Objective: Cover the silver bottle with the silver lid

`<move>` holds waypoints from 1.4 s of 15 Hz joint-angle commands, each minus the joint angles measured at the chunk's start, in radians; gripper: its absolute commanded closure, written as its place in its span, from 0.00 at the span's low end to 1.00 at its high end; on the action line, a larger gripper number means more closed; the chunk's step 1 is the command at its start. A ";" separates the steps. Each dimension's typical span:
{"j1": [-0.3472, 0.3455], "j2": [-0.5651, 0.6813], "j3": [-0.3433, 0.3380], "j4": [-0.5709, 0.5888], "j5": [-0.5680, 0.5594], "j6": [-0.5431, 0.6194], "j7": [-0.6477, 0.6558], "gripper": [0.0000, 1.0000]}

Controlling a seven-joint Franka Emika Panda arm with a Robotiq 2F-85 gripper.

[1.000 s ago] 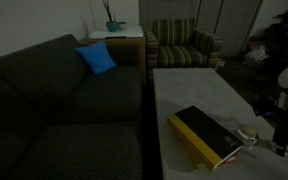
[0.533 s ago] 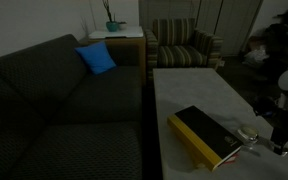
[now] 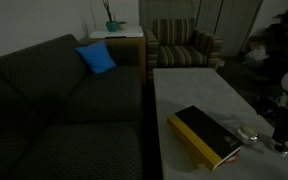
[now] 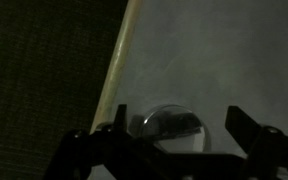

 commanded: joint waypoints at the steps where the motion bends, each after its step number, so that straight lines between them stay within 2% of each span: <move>1: -0.054 0.058 0.053 0.083 0.007 -0.019 -0.052 0.00; 3: -0.062 0.090 0.062 0.132 0.008 -0.047 -0.059 0.00; 4: -0.066 0.039 0.063 0.064 0.013 -0.035 -0.060 0.00; 10: -0.064 0.040 0.049 0.059 0.030 -0.014 -0.017 0.00; 14: -0.041 0.041 0.029 0.042 0.051 0.066 0.102 0.00; 17: -0.060 0.041 0.045 0.042 0.078 0.071 0.143 0.00; 21: -0.049 0.041 0.030 0.047 0.116 0.056 0.214 0.00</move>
